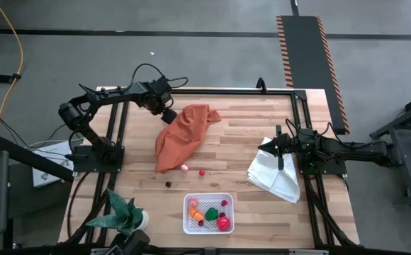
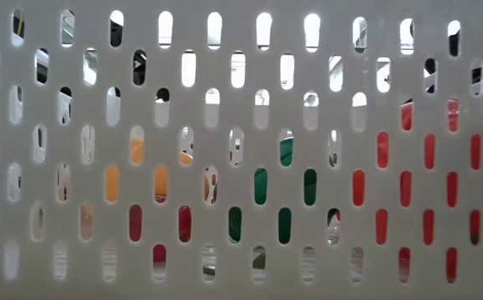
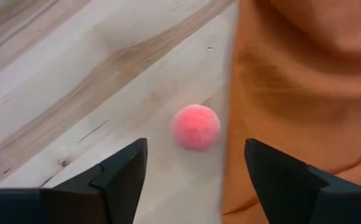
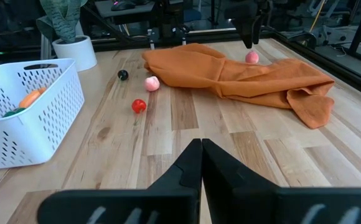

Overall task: Pick and placing Produce into tupperware
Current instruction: Put the top peach into the white bin

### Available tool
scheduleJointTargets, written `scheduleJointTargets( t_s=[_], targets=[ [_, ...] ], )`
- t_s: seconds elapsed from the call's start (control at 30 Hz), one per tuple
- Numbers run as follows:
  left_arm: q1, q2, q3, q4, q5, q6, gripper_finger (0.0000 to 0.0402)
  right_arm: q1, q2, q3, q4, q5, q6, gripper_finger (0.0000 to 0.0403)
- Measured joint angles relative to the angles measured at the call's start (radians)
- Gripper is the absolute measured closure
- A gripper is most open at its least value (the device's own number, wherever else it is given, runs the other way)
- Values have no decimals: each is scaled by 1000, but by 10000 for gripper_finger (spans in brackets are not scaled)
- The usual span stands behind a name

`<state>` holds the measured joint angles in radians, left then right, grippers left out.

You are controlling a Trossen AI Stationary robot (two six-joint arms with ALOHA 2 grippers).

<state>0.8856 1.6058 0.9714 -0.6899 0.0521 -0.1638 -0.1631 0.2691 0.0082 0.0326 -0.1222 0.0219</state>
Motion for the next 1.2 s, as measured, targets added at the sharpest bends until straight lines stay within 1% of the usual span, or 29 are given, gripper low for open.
scheduleJointTargets(
  t_s=[0.33, 0.63, 1.2],
  targets=[
    [0, 0, -51, 65, 19, 2, 164, 0, 0, 0, 0, 0, 0, 402],
    [0, 0, -51, 91, 19, 7, 165, 0, 0, 0, 0, 0, 0, 402],
    [0, 63, -51, 101, 42, 11, 165, 0, 0, 0, 0, 0, 0, 402]
  ],
)
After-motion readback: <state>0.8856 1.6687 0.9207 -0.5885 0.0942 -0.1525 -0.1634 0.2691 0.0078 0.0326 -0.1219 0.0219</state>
